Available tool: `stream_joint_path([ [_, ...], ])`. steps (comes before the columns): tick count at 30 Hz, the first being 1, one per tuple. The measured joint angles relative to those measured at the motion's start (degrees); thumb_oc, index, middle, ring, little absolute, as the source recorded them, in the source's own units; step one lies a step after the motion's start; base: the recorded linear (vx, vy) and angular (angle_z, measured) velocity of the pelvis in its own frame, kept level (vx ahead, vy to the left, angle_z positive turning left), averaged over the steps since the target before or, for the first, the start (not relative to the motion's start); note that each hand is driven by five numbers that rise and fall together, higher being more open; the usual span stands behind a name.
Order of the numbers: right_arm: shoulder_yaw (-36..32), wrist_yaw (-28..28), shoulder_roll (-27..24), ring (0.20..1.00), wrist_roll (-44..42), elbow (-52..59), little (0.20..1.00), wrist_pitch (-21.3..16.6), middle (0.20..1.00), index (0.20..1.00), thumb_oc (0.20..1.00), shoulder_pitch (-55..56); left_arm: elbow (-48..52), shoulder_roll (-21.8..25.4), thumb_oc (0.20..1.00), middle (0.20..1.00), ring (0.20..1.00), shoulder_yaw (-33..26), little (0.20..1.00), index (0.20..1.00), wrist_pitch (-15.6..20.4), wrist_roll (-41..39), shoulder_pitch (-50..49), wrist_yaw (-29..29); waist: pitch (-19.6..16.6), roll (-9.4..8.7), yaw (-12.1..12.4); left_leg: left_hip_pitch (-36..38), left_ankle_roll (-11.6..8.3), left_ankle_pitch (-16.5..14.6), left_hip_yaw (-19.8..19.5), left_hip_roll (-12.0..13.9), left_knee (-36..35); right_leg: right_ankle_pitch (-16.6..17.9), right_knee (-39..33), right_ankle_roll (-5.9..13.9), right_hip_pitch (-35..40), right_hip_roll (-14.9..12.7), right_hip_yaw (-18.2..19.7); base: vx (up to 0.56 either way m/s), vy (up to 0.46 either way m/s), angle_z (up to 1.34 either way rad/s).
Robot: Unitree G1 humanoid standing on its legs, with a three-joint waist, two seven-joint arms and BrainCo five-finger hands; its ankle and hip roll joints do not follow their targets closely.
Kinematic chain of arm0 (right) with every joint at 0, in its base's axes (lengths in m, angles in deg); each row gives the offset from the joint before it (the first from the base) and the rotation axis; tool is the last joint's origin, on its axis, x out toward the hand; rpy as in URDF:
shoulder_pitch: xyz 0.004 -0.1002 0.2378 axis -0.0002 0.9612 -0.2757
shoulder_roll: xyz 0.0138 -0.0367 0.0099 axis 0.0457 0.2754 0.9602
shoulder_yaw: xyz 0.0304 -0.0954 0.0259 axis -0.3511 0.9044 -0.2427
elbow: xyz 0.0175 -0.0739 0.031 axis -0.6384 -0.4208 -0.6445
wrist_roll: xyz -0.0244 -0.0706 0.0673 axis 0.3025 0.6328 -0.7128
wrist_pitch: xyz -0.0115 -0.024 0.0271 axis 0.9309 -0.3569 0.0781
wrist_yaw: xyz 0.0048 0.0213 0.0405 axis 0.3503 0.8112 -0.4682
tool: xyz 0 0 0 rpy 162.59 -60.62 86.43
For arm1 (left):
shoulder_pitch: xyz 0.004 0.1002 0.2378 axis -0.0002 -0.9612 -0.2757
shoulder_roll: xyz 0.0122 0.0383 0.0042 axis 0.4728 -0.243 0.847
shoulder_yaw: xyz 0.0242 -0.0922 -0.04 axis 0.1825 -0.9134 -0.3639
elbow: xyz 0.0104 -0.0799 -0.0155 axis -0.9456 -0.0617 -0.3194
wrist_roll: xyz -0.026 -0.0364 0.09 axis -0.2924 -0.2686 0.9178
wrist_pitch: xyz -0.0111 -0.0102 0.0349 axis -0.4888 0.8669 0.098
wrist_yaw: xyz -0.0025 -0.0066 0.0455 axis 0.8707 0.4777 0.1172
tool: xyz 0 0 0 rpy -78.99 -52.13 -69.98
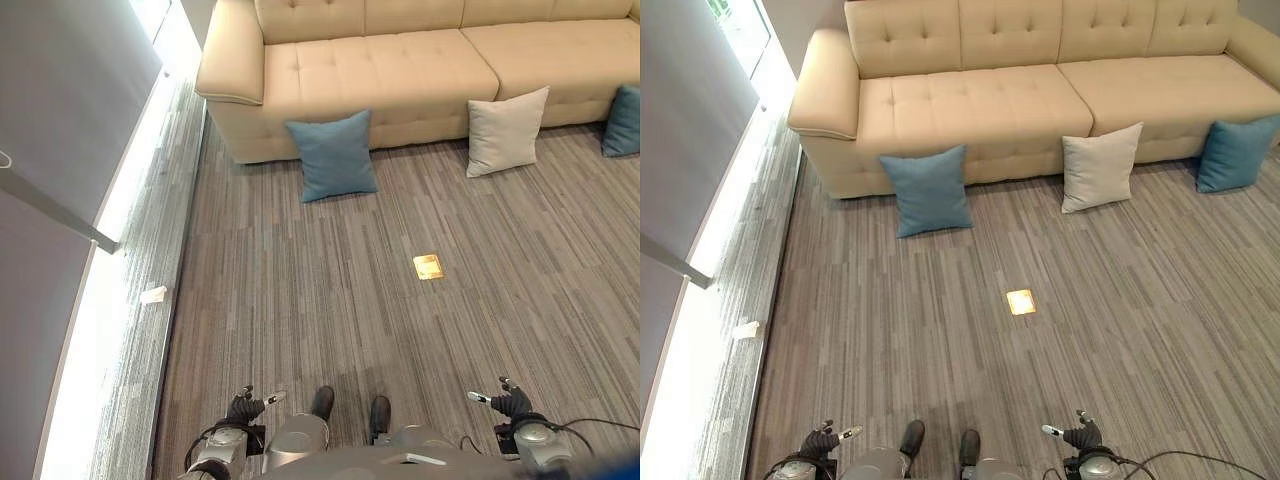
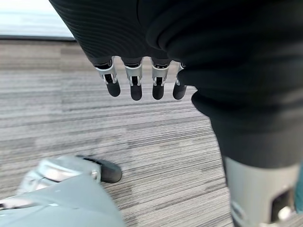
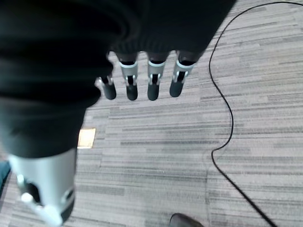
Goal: Pick up all the scattered cushions and arrange them neatly on the sofa.
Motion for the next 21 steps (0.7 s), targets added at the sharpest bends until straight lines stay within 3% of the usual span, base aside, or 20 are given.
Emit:
stream_joint_path([
  [3,0.00,0.25,0.69,1.000,0.00,-0.12,1.000,0.09,1.000,1.000,1.000,0.04,-0.04,0.24,1.000,1.000,1.000,-0.03,1.000,1.000,-0.05,0.36,-0.20,0.01,-1.50,-0.02,-0.39,0.94,0.34,0.46,-0.06,-1.10,-2.20,-0.10,0.00,1.33,0.10,-0.84,2.82,0.05,0.029,0.02],
  [6,0.01,0.43,1.53,1.000,0.02,-1.09,1.000,0.11,1.000,1.000,1.000,0.20,-0.10,0.36,1.000,1.000,1.000,-0.10,1.000,1.000,-0.10,0.37,-1.25,0.01,-3.37,-0.60,-0.41,1.14,0.54,0.34,0.00,-1.46,-2.22,-0.25,-0.02,1.66,0.21,-1.46,3.00,0.03,0.013,0.00],
  [11,0.02,0.42,2.12,1.000,0.09,-2.15,1.000,0.17,1.000,1.000,1.000,0.67,-2.20,0.19,1.000,1.000,1.000,0.00,1.000,1.000,-0.24,0.47,-1.79,-0.04,-4.22,-0.94,-0.46,1.76,1.10,0.69,0.08,-1.19,-2.20,-0.27,-0.03,1.63,0.41,-1.20,3.06,0.03,0.005,0.00],
  [18,1.39,0.43,2.06,1.000,0.14,-2.13,1.000,0.29,1.000,1.000,1.000,2.03,-2.22,0.20,1.000,1.000,1.000,0.08,1.000,1.000,-0.27,0.48,-3.01,-0.04,-4.95,0.04,0.59,1.86,0.52,0.08,-0.23,0.02,-2.48,-0.37,-0.01,1.23,0.87,0.19,3.27,-0.01,-0.051,0.00],
  [19,1.86,0.37,2.02,1.000,0.14,-1.90,1.000,0.33,1.000,1.000,1.000,2.04,-2.19,0.21,1.000,1.000,1.000,0.74,1.000,1.000,-0.27,0.47,-3.02,-0.01,-4.86,0.15,0.92,0.83,-0.07,0.75,-1.00,0.11,-1.34,-0.44,0.25,1.08,0.58,0.90,2.99,-0.12,-0.060,1.17],
  [20,2.52,0.37,1.65,1.000,0.14,-1.77,1.000,0.66,1.000,1.000,1.000,2.13,-1.98,-0.19,1.000,1.000,1.000,2.49,1.000,1.000,0.13,0.47,0.35,-0.09,-4.00,-0.49,0.78,-6.16,-3.46,1.96,-5.84,-2.57,4.25,-1.22,0.41,-0.30,-1.99,0.88,2.90,-0.06,-0.029,1.72],
  [21,2.35,0.41,1.26,1.000,0.15,-1.95,1.000,1.02,1.000,1.000,1.000,1.22,-2.06,-0.50,1.000,1.000,1.000,3.00,1.000,1.000,0.26,0.47,2.06,-0.11,-2.03,-0.99,1.72,-6.97,-5.42,3.83,-6.08,-3.23,4.15,-0.20,0.01,-2.12,-2.29,0.50,2.16,-0.02,0.014,1.65],
])
